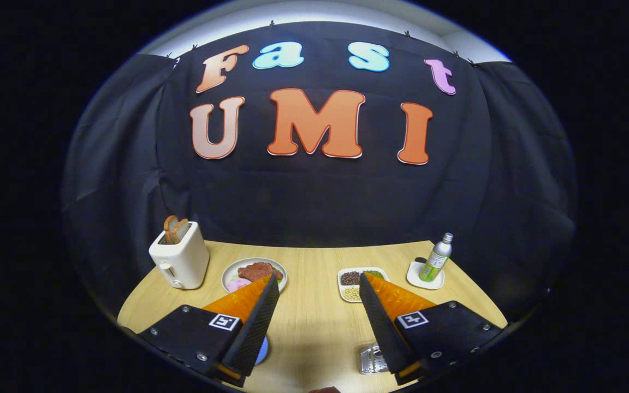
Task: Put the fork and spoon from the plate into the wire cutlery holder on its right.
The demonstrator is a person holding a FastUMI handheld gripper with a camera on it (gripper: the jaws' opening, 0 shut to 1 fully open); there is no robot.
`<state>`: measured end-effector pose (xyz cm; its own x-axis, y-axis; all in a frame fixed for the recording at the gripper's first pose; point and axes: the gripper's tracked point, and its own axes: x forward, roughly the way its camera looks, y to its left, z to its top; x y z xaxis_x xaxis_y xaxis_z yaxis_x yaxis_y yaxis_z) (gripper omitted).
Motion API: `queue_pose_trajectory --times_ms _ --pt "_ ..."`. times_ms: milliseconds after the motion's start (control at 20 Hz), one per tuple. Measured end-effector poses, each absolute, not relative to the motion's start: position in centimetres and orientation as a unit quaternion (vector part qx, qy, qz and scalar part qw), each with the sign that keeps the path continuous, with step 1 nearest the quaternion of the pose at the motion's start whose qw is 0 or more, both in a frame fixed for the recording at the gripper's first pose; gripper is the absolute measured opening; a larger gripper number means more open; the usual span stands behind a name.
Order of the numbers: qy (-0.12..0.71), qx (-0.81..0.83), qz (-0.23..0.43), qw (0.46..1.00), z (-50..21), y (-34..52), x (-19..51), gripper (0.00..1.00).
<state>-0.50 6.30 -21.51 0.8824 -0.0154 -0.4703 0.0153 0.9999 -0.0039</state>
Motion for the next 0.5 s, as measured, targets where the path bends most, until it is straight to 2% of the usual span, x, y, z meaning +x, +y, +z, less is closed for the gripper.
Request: queue_pose_trajectory --times_ms 250,500 --pt "0.254 -0.002 0.046 0.966 -22.7 13.4 -0.4 0.89" --pt "0.317 0.0 0.081 0.945 -27.1 19.1 -1.9 0.89"
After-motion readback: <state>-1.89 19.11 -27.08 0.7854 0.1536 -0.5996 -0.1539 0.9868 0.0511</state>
